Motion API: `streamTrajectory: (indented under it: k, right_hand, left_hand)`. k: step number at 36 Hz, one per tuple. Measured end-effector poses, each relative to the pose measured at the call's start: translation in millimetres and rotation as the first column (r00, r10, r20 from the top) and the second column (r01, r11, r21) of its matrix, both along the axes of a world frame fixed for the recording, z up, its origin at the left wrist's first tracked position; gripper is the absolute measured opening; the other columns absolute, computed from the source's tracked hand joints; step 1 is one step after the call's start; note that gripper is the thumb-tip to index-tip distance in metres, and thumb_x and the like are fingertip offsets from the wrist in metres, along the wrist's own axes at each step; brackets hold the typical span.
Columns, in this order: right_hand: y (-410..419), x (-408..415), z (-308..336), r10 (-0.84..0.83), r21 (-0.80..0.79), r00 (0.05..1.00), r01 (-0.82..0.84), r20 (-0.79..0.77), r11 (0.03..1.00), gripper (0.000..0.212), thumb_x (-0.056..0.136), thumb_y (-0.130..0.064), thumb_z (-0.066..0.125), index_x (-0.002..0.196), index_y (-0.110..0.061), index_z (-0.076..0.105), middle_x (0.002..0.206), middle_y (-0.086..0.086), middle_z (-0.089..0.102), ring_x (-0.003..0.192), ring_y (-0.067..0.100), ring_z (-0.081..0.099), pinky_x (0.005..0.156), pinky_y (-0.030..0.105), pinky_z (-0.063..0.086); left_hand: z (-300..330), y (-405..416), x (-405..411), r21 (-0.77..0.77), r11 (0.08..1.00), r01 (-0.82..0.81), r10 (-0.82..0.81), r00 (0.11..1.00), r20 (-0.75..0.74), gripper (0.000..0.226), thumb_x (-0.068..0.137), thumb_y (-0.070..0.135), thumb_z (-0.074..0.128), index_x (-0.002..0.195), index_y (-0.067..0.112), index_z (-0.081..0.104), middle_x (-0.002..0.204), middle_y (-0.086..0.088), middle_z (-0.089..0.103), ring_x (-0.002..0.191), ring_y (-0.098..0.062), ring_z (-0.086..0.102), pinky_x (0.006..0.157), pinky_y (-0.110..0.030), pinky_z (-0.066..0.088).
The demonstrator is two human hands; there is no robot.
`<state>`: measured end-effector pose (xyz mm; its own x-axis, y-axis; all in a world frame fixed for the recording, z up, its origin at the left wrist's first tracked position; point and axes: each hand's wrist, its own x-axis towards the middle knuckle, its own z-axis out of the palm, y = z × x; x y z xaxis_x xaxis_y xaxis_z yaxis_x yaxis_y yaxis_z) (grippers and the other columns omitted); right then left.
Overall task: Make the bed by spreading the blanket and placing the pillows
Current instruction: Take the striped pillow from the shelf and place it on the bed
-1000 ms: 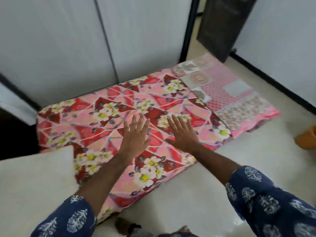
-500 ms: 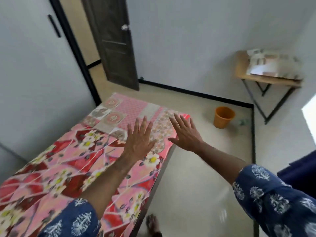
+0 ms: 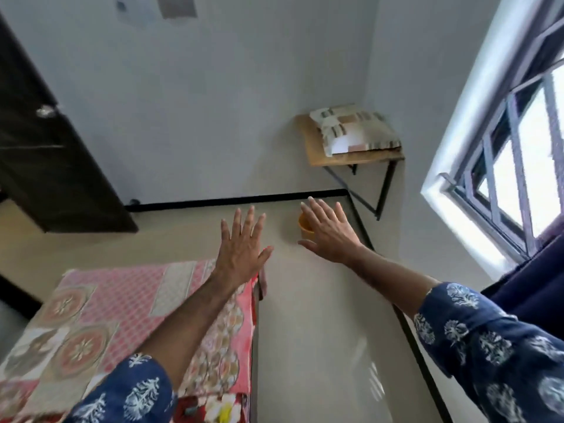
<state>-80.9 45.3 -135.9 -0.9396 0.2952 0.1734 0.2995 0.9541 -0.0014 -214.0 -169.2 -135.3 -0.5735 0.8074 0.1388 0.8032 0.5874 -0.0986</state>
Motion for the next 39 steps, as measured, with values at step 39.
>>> streamTrajectory:
  k: [39]
  right_hand:
    - [596.6,-265.8,-15.2,-0.341,-0.004,0.934,0.343,0.110,0.939,0.083,0.099,-0.064,0.039,0.161,-0.019,0.007,0.170,0.009,0.010,0.156,0.031,0.011,0.126,0.057,0.009]
  left_hand:
    - [-4.5,628.2,-350.7,0.094,0.955,0.280,-0.290,0.950,0.114,0.078,0.100,0.057,0.038,0.160,0.020,0.006,0.168,-0.011,-0.003,0.154,-0.037,0.006,0.122,-0.061,0.010]
